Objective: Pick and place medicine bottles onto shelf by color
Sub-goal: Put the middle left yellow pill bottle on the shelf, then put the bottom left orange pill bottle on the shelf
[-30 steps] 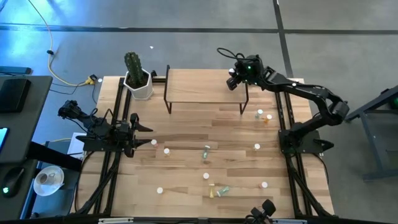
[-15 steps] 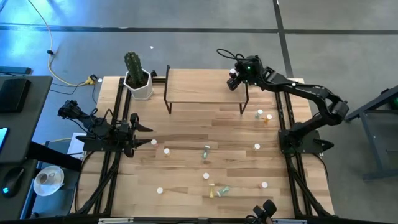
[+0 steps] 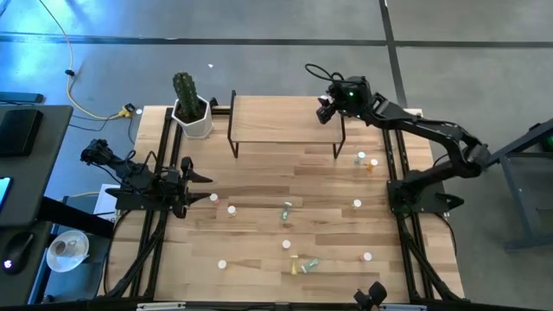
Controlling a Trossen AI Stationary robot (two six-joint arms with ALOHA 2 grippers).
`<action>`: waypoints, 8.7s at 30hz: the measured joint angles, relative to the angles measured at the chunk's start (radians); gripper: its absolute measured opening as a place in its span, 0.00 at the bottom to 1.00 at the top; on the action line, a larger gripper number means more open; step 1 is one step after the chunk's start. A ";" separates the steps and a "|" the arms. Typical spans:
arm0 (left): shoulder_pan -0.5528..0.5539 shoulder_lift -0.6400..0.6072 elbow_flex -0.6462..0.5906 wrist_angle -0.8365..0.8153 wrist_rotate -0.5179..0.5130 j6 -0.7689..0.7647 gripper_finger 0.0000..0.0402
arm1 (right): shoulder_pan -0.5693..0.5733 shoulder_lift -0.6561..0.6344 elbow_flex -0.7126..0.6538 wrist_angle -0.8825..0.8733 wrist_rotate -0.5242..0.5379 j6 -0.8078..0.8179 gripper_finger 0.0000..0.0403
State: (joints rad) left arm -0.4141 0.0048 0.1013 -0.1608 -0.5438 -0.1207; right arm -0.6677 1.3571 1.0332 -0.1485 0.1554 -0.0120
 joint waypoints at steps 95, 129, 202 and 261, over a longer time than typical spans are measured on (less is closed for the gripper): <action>0.284 1.220 0.400 -0.081 0.484 -0.086 0.50 | 0.564 -0.206 0.000 -0.185 0.063 0.170 0.45; 0.361 1.212 0.580 -0.163 0.494 0.097 0.30 | 0.564 -0.206 0.000 -0.192 0.063 0.169 0.45; 1.298 1.823 1.663 -0.875 0.635 0.389 0.30 | 0.563 -0.120 -0.002 -0.185 0.169 0.143 0.45; 1.294 1.807 1.798 -1.006 0.611 0.381 0.50 | 0.563 -0.120 0.000 -0.184 0.145 0.143 0.45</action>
State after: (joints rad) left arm 0.8798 1.8114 1.8992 -1.1668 0.0676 0.2602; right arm -0.1045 1.2366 1.0328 -0.3328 0.3001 0.1307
